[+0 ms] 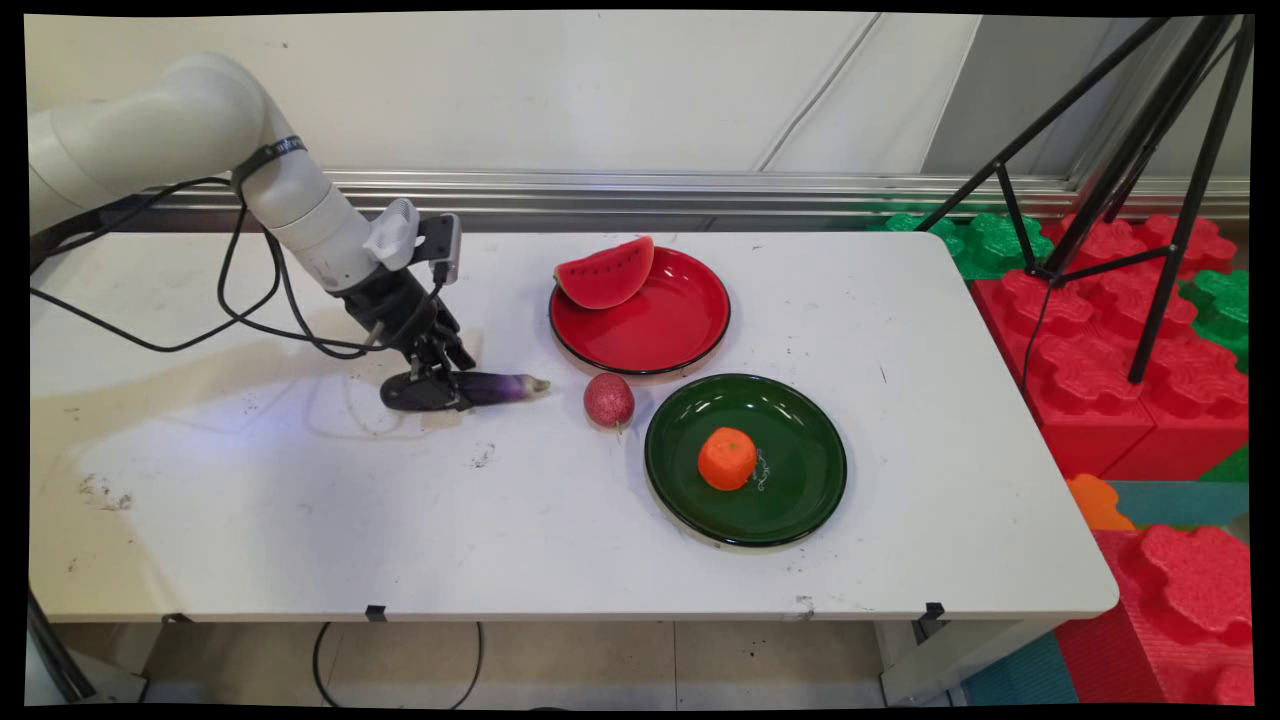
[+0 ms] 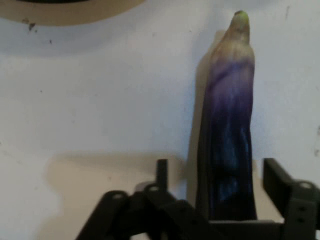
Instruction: Place the picked object on the table
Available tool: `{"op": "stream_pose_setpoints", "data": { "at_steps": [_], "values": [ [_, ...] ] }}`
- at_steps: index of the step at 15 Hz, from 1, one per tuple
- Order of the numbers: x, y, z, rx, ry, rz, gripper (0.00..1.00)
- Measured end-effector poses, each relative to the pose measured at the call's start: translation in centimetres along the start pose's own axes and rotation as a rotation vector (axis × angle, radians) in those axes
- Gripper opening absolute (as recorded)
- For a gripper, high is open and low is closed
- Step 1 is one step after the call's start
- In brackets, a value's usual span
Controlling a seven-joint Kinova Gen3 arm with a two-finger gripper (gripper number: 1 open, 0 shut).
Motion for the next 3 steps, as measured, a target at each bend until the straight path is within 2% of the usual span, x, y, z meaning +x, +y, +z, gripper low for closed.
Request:
{"op": "stream_pose_setpoints", "data": {
  "at_steps": [3],
  "values": [
    [-0.11,-0.15,0.16,0.002,0.004,-0.003,1.00]
  ]
}}
